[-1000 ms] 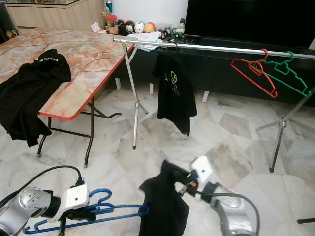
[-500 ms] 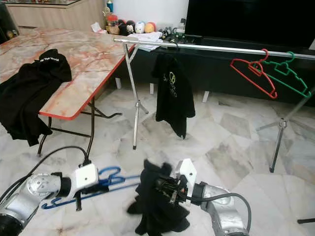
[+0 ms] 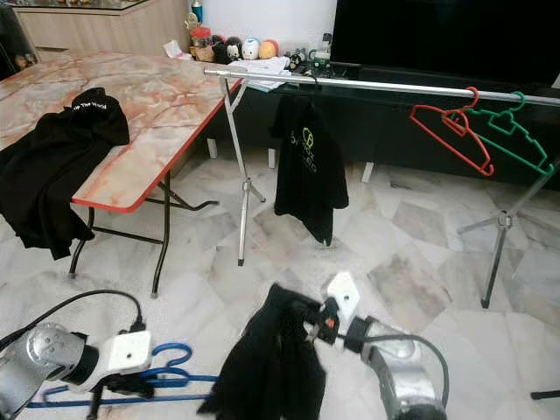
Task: Hang hanger
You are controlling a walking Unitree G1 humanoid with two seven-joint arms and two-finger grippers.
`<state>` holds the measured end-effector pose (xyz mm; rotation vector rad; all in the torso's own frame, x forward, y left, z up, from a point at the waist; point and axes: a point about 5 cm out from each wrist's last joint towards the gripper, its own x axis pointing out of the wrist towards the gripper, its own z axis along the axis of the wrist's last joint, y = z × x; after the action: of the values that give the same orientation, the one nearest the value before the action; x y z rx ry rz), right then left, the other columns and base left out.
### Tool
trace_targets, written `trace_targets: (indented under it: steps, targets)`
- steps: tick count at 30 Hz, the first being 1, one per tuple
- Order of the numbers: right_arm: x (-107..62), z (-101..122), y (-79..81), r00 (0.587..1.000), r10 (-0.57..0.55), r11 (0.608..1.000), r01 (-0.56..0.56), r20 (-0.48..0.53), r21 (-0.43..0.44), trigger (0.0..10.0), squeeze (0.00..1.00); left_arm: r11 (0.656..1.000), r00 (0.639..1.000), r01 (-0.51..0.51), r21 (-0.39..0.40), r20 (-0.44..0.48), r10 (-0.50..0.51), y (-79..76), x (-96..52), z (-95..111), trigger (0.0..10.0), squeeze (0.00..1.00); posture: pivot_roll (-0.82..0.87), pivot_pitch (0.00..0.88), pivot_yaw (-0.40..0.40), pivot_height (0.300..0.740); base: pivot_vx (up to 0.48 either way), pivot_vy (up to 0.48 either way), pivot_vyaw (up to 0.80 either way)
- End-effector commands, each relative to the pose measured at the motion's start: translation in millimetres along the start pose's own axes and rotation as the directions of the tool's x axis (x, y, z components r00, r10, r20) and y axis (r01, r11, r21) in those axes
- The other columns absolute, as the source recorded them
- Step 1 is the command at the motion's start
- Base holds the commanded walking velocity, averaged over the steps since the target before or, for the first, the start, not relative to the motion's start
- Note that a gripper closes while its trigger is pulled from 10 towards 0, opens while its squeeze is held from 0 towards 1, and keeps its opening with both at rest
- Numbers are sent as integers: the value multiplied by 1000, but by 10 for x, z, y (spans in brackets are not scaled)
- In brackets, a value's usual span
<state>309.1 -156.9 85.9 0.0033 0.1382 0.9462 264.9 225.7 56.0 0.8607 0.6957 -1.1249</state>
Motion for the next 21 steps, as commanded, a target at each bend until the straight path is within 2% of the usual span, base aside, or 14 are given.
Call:
trace_targets:
  steps: [1, 3, 4, 5, 7, 10, 11, 12, 14, 16, 18, 19, 20, 21]
  targets:
    - [-7, 44, -41, 1000, -22, 999, 23, 8, -25, 0, 0, 993, 993, -102, 54, -54, 105, 117, -29, -26, 0, 0, 79, 89, -6, 740, 0, 0, 0]
    - [-41, -33, -49, 998, -39, 998, 36, -55, -61, 0, 0, 969, 966, -235, 81, -95, 242, 219, -47, -69, 0, 0, 77, 91, -5, 740, 0, 0, 0]
    - [-71, -109, -47, 993, -52, 995, 42, -108, -88, 0, 0, 937, 929, -342, 72, -126, 349, 288, -63, -106, 0, 0, 77, 91, -4, 740, 0, 0, 0]
    - [-71, -109, -47, 993, -52, 995, 42, -108, -88, 0, 0, 937, 929, -342, 72, -126, 349, 288, -63, -106, 0, 0, 77, 91, -4, 740, 0, 0, 0]
    - [-91, -164, -55, 988, -76, 993, 63, -134, -98, 0, 0, 897, 881, -438, 54, -173, 440, 338, -63, -185, 0, 0, 77, 93, -4, 740, 0, 0, 0]
    - [-101, -195, -76, 982, -113, 990, 98, -152, -103, 0, 0, 864, 845, -503, 8, -206, 494, 351, -47, -264, 0, 0, 78, 94, -3, 740, 0, 0, 0]
    - [-110, -210, -94, 977, -141, 986, 124, -160, -111, 0, 0, 849, 829, -529, -22, -226, 511, 343, -37, -304, 10000, 0, 79, 92, -4, 740, 0, 0, 0]
    - [-132, -238, -137, 963, -207, 975, 188, -170, -120, 0, 0, 833, 823, -546, -95, -248, 511, 276, 25, -376, 10000, 0, 82, 92, -4, 740, 0, 0, 0]
    - [-142, -248, -152, 957, -236, 968, 217, -168, -123, 0, 0, 829, 825, -546, -122, -250, 507, 243, 54, -396, 10000, 0, 83, 90, -4, 740, 0, 0, 0]
    - [-156, -269, -183, 940, -306, 951, 295, -151, -90, 0, 0, 781, 821, -570, -254, -225, 525, 174, 138, -416, 10000, 0, 84, 88, -5, 740, 0, 0, 0]
    - [-172, -268, -216, 907, -411, 912, 410, -90, -24, 0, 0, 690, 801, -594, -413, -221, 557, 73, 244, -448, 10000, 0, 84, 87, -6, 740, 0, 0, 0]
    - [-194, -285, -234, 858, -512, 850, 512, -35, 121, 0, 0, 616, 784, -604, -505, -238, 573, -53, 329, -496, 10000, 0, 77, 88, -4, 740, 0, 0, 0]
    - [-194, -285, -234, 858, -512, 850, 512, -35, 121, 0, 0, 616, 784, -604, -505, -238, 573, -53, 329, -496, 10000, 0, 77, 88, -4, 740, 0, 0, 0]
    - [-204, -302, -228, 836, -548, 819, 540, -16, 194, 0, 0, 587, 783, -599, -545, -245, 571, -119, 367, -519, 10000, 0, 77, 88, -4, 740, 0, 0, 0]
